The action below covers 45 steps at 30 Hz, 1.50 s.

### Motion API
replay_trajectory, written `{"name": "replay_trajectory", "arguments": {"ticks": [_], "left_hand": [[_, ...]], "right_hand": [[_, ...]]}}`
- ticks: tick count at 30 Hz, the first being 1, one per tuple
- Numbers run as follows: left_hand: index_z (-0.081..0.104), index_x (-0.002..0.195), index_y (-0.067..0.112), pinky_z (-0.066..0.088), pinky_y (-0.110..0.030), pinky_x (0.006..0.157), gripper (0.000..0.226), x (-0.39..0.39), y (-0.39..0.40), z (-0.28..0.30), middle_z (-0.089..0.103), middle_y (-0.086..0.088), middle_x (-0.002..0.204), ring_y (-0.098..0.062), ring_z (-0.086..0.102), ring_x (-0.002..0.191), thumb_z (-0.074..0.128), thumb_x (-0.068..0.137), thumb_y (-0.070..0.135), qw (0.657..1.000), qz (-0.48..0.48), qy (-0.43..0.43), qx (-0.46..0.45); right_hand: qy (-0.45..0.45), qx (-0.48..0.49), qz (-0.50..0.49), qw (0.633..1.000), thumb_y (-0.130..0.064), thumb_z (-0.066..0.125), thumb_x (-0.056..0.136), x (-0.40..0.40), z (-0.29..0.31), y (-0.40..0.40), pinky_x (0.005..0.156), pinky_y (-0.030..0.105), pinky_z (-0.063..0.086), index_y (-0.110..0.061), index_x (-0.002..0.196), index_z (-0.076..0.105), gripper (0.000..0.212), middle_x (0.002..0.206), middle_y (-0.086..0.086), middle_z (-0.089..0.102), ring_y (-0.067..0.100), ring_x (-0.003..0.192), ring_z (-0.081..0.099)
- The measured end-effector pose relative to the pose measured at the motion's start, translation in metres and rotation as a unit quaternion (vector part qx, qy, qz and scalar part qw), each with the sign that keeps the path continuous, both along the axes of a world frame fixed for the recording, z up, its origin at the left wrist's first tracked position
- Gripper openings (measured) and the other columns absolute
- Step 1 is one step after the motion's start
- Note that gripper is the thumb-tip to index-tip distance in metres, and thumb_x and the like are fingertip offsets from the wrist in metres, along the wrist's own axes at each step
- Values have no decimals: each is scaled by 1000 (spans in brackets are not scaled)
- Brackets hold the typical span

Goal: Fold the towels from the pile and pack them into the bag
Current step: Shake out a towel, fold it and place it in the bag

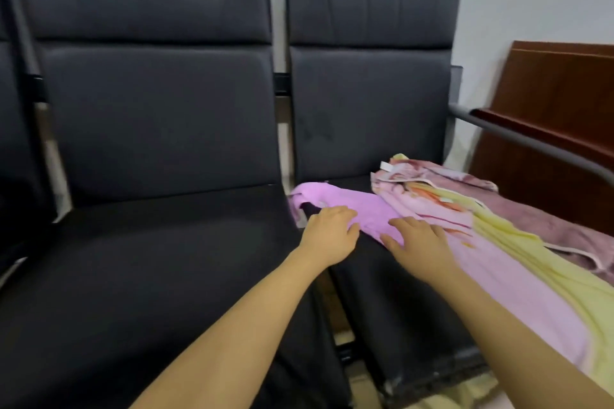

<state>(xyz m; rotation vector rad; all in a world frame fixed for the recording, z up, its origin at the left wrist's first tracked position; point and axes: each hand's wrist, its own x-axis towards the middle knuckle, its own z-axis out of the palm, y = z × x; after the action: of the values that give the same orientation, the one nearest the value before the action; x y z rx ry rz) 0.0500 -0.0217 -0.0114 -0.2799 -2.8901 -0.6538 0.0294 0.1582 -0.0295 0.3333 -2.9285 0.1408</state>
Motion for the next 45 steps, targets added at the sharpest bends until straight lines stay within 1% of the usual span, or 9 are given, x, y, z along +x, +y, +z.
{"name": "replay_trajectory", "arguments": {"ticks": [8,12,19,23,27,31,36,40,45], "left_hand": [[25,150,24,9,-41,115,48,-50,99,-29,11,0,160,-20,11,146,29,104,33,995,-73,-61,-33],[26,150,26,11,-41,114,47,-73,134,-35,13,3,160,-18,13,145,29,103,32,993,-98,-50,-47],[19,150,37,12,-41,114,46,-80,138,-42,9,10,160,-14,13,145,21,104,36,994,-81,-21,65],[31,145,37,7,-37,115,42,-68,125,-15,15,12,158,-10,12,144,21,105,36,986,-84,-11,145],[51,96,41,38,-44,102,21,-47,101,8,61,2,109,-25,51,111,31,101,44,940,-61,-20,336],[45,81,31,44,-35,78,22,-15,65,36,50,7,78,-13,49,79,38,101,33,914,-13,51,403],[51,88,28,47,-41,81,16,32,-19,74,53,4,79,-25,49,96,42,100,30,934,37,179,307],[55,99,15,34,-35,87,19,68,-95,95,51,5,77,-10,37,80,41,102,27,949,101,238,179],[58,97,18,24,-30,83,21,91,-190,107,62,1,84,-20,53,82,39,101,26,932,224,285,23]], "right_hand": [[126,-2,-140,982,-44,44,94,-41,-33,92,104,50,22,-8,127,56,50,137,17,51,38,124,46],[33,13,-181,983,-47,38,96,-55,-31,109,105,42,19,-21,119,56,39,130,5,54,29,122,42],[216,-189,-46,957,-26,48,97,-46,-32,100,77,33,20,-16,90,61,18,85,2,67,27,83,60],[294,-244,19,924,-21,45,94,-32,-7,83,70,35,28,-12,92,63,20,83,4,67,29,73,60],[358,-220,51,906,-20,43,92,-20,22,58,64,38,36,-13,86,60,20,77,2,65,26,64,58],[365,-231,77,899,-10,55,87,-4,50,21,61,47,46,-9,81,63,9,77,7,65,30,66,61],[358,-260,147,885,-9,69,80,29,79,-55,75,45,40,-14,88,61,13,83,3,63,27,73,59],[270,-352,193,875,-20,61,90,46,95,-134,73,29,25,-20,87,62,3,83,-6,60,17,74,55],[103,-472,274,832,-51,50,80,62,104,-237,86,45,47,-30,92,58,25,93,-4,63,17,91,61]]}}
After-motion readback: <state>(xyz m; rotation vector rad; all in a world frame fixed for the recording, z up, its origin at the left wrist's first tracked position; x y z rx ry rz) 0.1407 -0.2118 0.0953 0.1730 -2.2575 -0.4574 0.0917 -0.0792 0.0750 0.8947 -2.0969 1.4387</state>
